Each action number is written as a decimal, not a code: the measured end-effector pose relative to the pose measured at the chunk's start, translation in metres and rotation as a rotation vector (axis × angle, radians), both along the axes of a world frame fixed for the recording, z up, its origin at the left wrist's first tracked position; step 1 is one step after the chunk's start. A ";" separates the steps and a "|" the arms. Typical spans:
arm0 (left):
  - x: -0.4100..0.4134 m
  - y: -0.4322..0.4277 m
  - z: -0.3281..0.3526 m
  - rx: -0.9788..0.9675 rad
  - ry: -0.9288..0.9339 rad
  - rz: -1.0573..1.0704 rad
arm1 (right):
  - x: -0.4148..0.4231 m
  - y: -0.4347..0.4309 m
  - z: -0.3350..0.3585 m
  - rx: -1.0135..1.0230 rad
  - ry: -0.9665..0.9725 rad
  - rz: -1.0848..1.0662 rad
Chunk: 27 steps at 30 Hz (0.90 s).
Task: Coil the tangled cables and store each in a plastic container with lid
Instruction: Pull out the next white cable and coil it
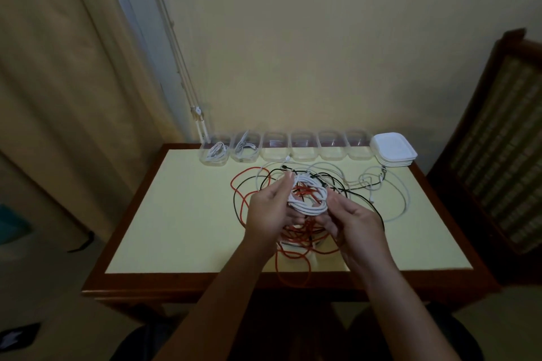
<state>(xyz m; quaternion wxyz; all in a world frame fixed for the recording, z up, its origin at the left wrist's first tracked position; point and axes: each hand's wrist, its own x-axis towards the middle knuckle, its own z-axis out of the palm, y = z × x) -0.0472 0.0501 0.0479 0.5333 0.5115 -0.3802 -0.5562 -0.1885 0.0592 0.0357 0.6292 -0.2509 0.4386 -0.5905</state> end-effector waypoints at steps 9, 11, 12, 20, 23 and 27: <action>-0.001 -0.003 -0.009 -0.047 0.074 -0.051 | -0.004 -0.005 -0.003 0.083 -0.220 0.079; 0.001 -0.004 -0.012 -0.035 0.132 -0.068 | -0.003 -0.007 -0.006 0.087 -0.229 0.089; 0.001 -0.004 -0.014 -0.028 0.103 -0.068 | -0.002 -0.008 -0.008 0.085 -0.190 0.081; 0.023 -0.023 -0.036 0.103 -0.176 0.003 | 0.000 -0.021 -0.041 0.032 0.210 -0.034; 0.047 -0.040 -0.058 0.150 -0.328 0.041 | -0.002 -0.024 -0.051 0.033 0.297 -0.039; 0.089 -0.061 -0.093 0.268 -0.598 0.043 | -0.003 -0.031 -0.064 0.062 0.298 -0.015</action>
